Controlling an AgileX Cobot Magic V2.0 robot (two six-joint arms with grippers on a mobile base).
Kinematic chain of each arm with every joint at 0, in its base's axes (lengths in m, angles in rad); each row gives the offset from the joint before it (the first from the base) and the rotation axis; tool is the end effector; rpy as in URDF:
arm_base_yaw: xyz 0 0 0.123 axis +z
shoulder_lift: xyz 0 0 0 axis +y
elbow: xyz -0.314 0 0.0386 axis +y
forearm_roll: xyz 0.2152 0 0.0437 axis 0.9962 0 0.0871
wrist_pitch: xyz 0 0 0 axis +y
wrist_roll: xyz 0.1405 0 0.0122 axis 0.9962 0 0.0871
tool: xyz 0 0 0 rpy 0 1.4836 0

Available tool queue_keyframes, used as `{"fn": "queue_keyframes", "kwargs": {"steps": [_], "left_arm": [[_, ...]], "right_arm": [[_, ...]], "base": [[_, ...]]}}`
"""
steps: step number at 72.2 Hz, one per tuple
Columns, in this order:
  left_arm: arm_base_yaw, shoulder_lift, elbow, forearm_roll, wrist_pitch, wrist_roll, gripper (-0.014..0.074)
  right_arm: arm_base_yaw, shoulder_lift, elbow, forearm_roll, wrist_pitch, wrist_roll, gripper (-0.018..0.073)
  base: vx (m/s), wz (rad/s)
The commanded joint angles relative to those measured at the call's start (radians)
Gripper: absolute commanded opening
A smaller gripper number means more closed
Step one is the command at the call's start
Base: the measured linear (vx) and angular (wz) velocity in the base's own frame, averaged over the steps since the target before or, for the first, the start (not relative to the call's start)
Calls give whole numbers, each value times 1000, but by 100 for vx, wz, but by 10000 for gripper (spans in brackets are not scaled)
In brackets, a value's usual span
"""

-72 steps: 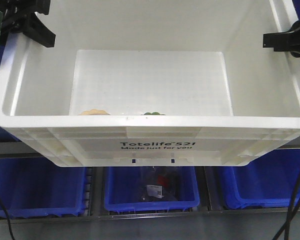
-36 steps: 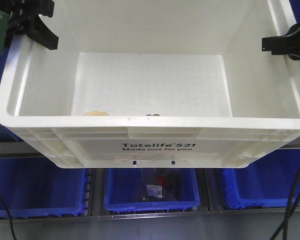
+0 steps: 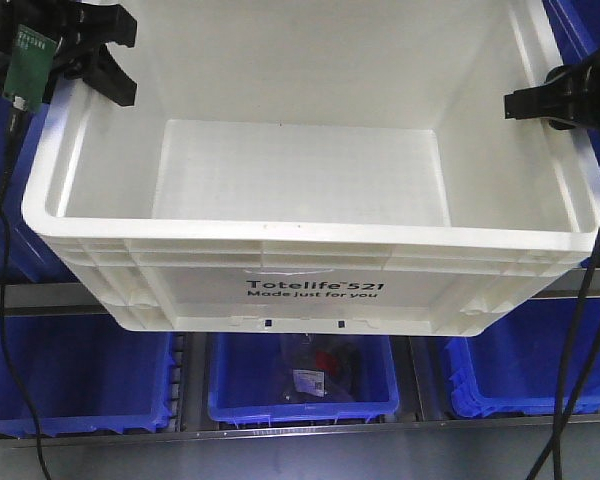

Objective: Place moving items into box and shelve
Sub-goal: 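Push the crate with both grippers forward onto the roller shelf lane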

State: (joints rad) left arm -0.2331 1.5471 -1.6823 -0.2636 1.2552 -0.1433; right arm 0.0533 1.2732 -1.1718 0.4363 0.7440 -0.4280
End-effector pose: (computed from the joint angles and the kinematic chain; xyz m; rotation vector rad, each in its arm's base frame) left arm 0.2932 -0.1055 0.3935 0.1010 2.6215 -0.4893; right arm 0.2633 0.0545 0.3681 -0.3213 2.2401 0.3070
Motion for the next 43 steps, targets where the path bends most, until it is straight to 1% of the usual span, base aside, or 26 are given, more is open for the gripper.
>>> {"fn": "queue_keyframes", "kwargs": {"steps": [1, 6, 7, 18, 36, 43], "left_arm": [[-9, -38, -48, -115, -142, 12, 3], [-9, -27, -48, -115, -149, 12, 3], [-9, 77, -48, -141, -333, 14, 3], [-9, 102, -48, -141, -367, 14, 3], [-10, 143, -48, -141, -435, 14, 3], [-11, 165, -48, -141, -466, 14, 3]], "right_arm": [[6, -23, -42, 86, -137, -33, -8], [6, -16, -42, 86, -162, -36, -8], [6, 92, -42, 91, -338, -122, -8], [6, 124, -42, 94, -363, -132, -8], [6, 166, -42, 99, -456, -149, -8], [6, 183, -42, 115, -504, -175, -8]], "base": [[0, 0], [0, 0], [0, 0], [0, 0], [0, 0], [0, 0]]}}
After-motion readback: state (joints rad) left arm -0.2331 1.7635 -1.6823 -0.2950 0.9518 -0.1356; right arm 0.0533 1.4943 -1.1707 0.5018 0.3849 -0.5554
